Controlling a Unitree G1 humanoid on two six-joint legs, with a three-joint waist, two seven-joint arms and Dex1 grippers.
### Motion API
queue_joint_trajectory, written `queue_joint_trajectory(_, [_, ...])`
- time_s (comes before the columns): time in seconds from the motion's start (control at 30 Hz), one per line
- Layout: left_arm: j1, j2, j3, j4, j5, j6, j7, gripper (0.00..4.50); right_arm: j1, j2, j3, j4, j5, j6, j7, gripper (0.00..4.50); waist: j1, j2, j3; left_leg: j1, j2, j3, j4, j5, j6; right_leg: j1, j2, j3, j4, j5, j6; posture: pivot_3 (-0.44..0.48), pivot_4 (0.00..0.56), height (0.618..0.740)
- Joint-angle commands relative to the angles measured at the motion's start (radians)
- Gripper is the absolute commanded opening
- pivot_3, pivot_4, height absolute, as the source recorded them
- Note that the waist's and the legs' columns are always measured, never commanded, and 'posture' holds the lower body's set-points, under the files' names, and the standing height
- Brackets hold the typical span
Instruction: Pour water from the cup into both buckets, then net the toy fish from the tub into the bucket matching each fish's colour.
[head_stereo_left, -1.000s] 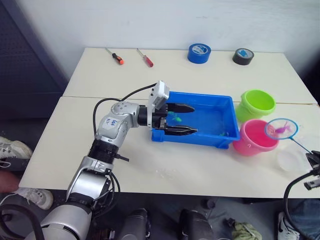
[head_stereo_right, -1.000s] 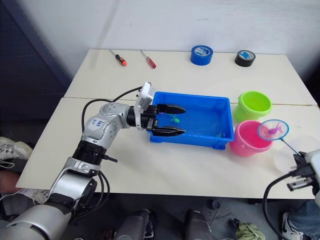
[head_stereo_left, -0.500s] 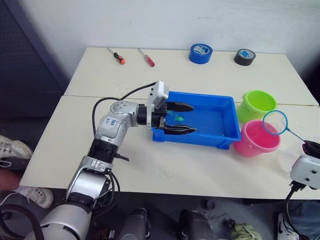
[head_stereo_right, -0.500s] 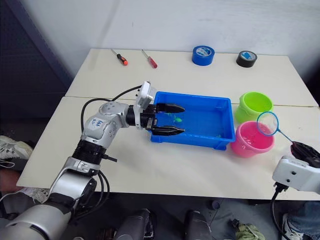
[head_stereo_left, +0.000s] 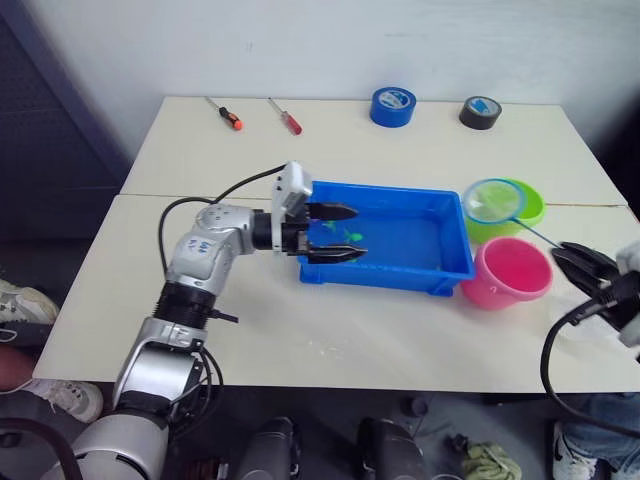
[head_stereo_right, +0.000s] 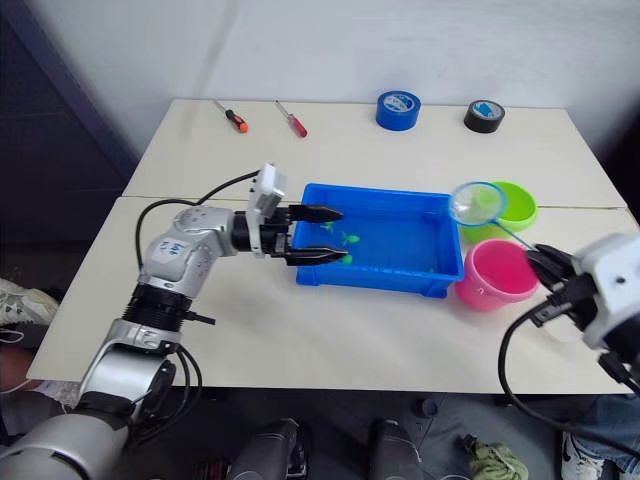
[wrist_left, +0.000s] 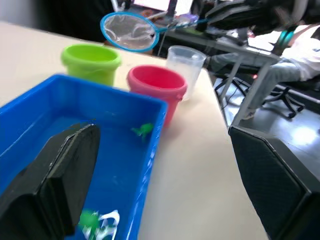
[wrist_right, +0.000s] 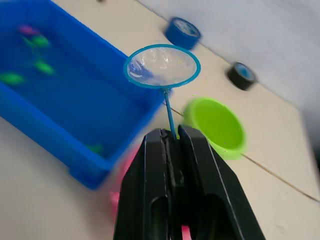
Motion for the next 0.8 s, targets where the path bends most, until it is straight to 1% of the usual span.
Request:
queue_joint_trajectory(0.03, [0.058, 0.06, 0.054, -0.128, -0.013, 0.033, 0.029, 4.48, -0.165, -0.021, 0.106, 0.044, 0.131, 0.147, -0.054, 0.0, -0.001, 0.0, 0.0, 0.0, 0.0, -0.001, 0.0, 0.0, 0.0, 0.0, 0.0, 0.0, 0.001, 0.0, 0.0, 0.0, 0.15, 0.74])
queue_joint_trajectory(0.07, [0.078, 0.076, 0.063, -0.156, -0.015, 0.045, 0.039, 4.48, -0.208, -0.026, 0.145, 0.067, 0.14, 0.166, -0.061, 0.0, -0.001, 0.0, 0.0, 0.0, 0.0, -0.003, 0.0, 0.0, 0.0, 0.0, -0.001, 0.001, 0.002, 0.0, 0.0, 0.0, 0.15, 0.74])
queue_joint_trajectory(0.13, [0.14, 0.114, 0.095, -0.234, -0.022, 0.081, 0.077, 4.48, -0.299, -0.038, 0.269, 0.141, 0.112, 0.153, -0.046, 0.0, -0.002, 0.0, 0.0, 0.0, 0.0, -0.003, 0.0, 0.0, -0.001, 0.0, 0.0, 0.001, 0.003, 0.0, 0.0, 0.0, 0.15, 0.74])
queue_joint_trajectory(0.33, [0.297, 0.19, 0.201, -0.429, -0.063, 0.183, 0.179, 4.48, -0.459, -0.02, 0.495, 0.321, 0.036, 0.053, -0.004, 0.0, 0.0, 0.0, 0.0, -0.002, -0.001, -0.004, 0.0, -0.001, -0.001, -0.001, -0.001, 0.0, 0.002, 0.0, 0.0, 0.0, 0.15, 0.74])
queue_joint_trajectory(0.53, [0.438, 0.243, 0.299, -0.576, -0.1, 0.251, 0.263, 4.48, -0.576, 0.004, 0.698, 0.506, -0.11, -0.127, 0.066, 0.0, -0.004, 0.0, 0.0, -0.001, 0.0, -0.003, 0.0, -0.001, -0.001, -0.001, 0.0, -0.002, 0.003, 0.0, 0.0, 0.0, 0.15, 0.74])
queue_joint_trajectory(0.7, [0.501, 0.254, 0.338, -0.636, -0.116, 0.277, 0.321, 4.48, -0.636, 0.019, 0.83, 0.621, -0.251, -0.276, 0.107, 0.0, 0.0, 0.0, 0.0, -0.001, 0.0, -0.003, 0.0, -0.001, -0.002, -0.002, 0.0, -0.002, 0.004, 0.0, 0.0, 0.0, 0.15, 0.74])
queue_joint_trajectory(0.8, [0.53, 0.256, 0.354, -0.674, -0.134, 0.294, 0.344, 4.48, -0.657, 0.028, 0.893, 0.673, -0.345, -0.354, 0.104, 0.0, -0.003, 0.0, 0.0, -0.001, -0.001, -0.002, 0.0, -0.001, -0.002, -0.002, 0.0, -0.003, 0.003, 0.0, 0.001, 0.0, 0.15, 0.74])
